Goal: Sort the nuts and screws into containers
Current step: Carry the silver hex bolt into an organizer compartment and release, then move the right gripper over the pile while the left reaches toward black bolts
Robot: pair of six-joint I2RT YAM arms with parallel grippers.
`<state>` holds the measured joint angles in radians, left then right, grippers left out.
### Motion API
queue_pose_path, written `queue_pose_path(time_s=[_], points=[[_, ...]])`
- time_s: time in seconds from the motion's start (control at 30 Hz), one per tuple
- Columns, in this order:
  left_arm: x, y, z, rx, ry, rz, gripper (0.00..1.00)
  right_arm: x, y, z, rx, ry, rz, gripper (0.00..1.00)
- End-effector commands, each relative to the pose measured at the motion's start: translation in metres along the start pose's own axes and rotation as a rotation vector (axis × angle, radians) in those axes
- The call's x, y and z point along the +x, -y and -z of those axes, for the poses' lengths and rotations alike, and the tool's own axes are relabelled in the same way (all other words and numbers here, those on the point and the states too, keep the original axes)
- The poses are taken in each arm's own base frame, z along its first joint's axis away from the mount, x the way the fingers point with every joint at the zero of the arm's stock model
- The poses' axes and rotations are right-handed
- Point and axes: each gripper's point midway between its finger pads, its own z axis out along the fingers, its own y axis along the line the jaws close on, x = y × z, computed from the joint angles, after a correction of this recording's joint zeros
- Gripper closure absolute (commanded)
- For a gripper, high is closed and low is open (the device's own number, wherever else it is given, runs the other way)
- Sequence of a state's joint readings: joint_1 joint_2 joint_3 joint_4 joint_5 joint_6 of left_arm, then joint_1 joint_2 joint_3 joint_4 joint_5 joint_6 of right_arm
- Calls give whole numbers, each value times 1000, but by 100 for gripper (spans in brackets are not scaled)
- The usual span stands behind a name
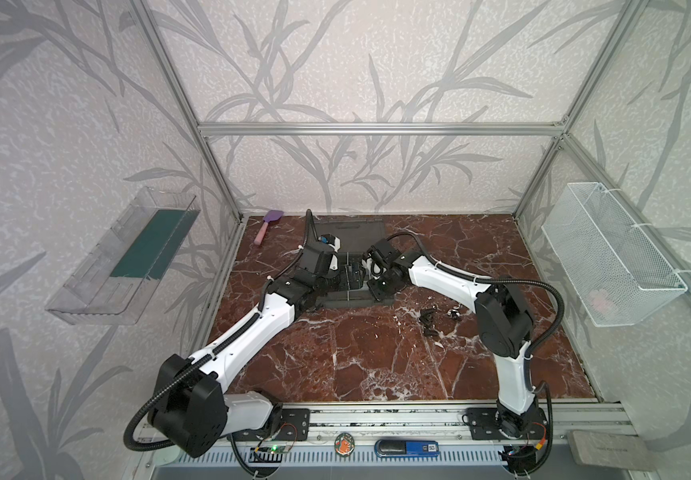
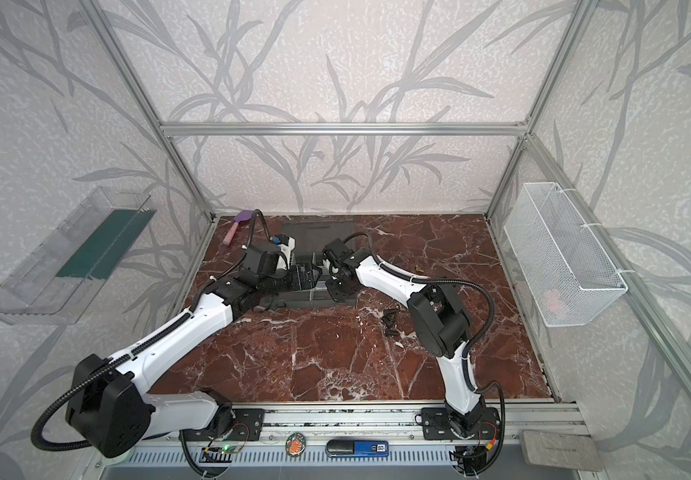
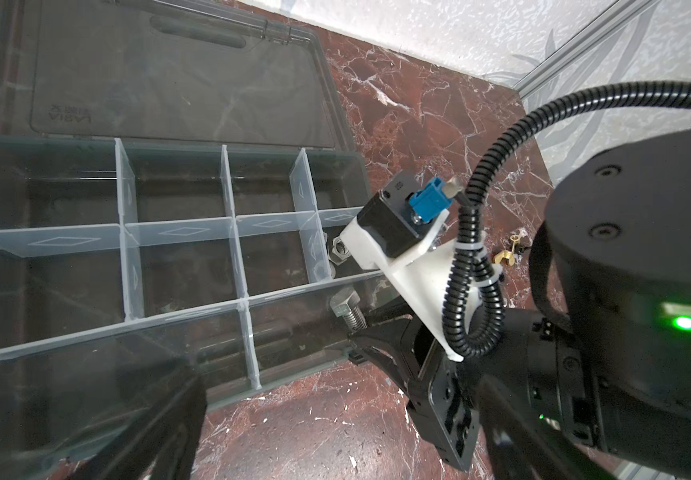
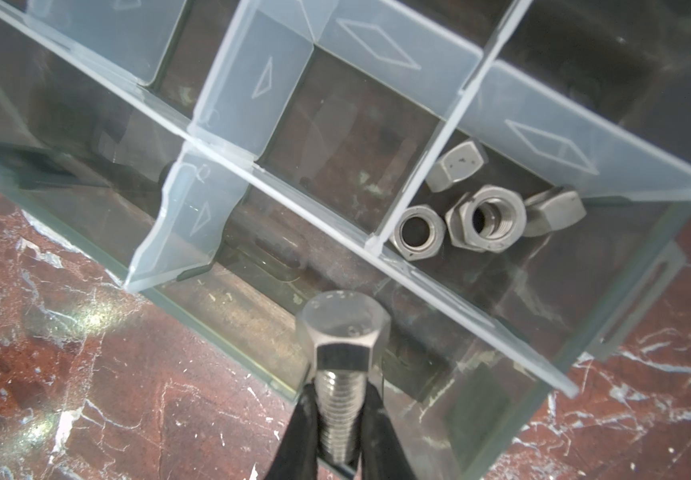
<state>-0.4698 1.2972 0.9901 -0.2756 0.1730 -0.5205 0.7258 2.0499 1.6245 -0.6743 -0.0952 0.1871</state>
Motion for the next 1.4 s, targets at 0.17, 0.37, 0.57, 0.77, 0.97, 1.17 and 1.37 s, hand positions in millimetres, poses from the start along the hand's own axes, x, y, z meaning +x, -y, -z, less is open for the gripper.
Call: queue_pose_path(time_s=[0.17,0.37,0.57,0.77,0.97,1.17,1.37], points=[[-6,-2,7,-7,32,11,1,-11,-1,11,15,24,24,76],[-10,0,10,-4,49,13,0,-15,1,21,26,46,29,70],[-11,4,11,10,41,11,0,-20,11,39,44,84,9,66],[-8,16,7,56,-7,-2,0,-17,38,62,86,119,-47,61],[8,37,-5,81,-91,-78,0,0,80,83,128,143,-153,57],[39,87,-22,138,-184,-282,0,28,127,112,150,194,-297,42],[77,121,-45,193,-242,-430,1,60,174,136,195,267,-460,20]])
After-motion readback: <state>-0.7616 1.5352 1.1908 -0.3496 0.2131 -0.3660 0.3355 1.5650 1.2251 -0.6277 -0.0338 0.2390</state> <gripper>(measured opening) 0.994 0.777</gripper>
